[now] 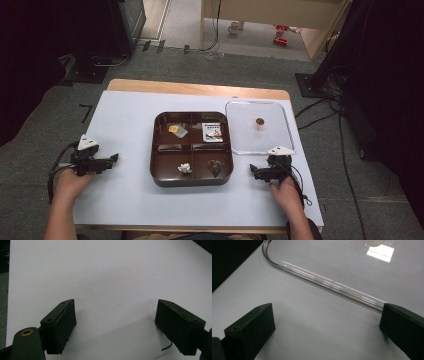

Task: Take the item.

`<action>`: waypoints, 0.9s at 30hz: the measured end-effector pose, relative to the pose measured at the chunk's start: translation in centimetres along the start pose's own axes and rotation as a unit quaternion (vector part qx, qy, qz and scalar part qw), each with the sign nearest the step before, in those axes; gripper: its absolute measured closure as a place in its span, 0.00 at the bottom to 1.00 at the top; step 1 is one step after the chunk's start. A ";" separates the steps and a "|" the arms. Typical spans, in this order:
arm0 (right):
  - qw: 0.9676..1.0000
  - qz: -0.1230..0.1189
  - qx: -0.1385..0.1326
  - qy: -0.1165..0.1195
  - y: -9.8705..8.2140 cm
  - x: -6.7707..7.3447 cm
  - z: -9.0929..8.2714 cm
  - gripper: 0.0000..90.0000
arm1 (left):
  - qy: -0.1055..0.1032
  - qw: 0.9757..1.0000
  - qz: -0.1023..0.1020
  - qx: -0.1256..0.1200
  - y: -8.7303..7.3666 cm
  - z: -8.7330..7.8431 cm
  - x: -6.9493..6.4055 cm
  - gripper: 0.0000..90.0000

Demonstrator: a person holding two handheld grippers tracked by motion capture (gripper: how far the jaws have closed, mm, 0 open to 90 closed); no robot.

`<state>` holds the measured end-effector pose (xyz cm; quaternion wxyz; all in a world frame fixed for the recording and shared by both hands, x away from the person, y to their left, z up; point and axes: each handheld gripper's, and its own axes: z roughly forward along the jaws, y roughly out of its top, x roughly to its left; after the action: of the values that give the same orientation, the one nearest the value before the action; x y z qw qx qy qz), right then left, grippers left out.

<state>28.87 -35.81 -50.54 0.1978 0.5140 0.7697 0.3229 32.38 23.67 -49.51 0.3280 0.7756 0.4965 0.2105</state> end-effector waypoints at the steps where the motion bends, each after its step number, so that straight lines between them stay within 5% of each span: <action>1: 1.000 0.000 0.000 0.000 0.0 0.0 0.0 0.00 | 0.000 1.000 0.000 0.000 0.0 0.0 0.0 0.19; 21: 1.000 0.000 0.000 0.000 0.0 0.0 0.0 0.00 | 0.002 1.000 -0.003 0.001 0.1 0.0 -0.1 0.18; 27: 1.000 0.000 0.000 0.000 0.0 0.0 0.0 0.00 | 0.011 0.999 -0.009 0.028 0.7 0.0 -0.3 0.19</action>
<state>28.87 -35.80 -50.54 0.1981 0.5138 0.7698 0.3229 32.72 23.17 -48.98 0.3020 0.7778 0.5127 0.2024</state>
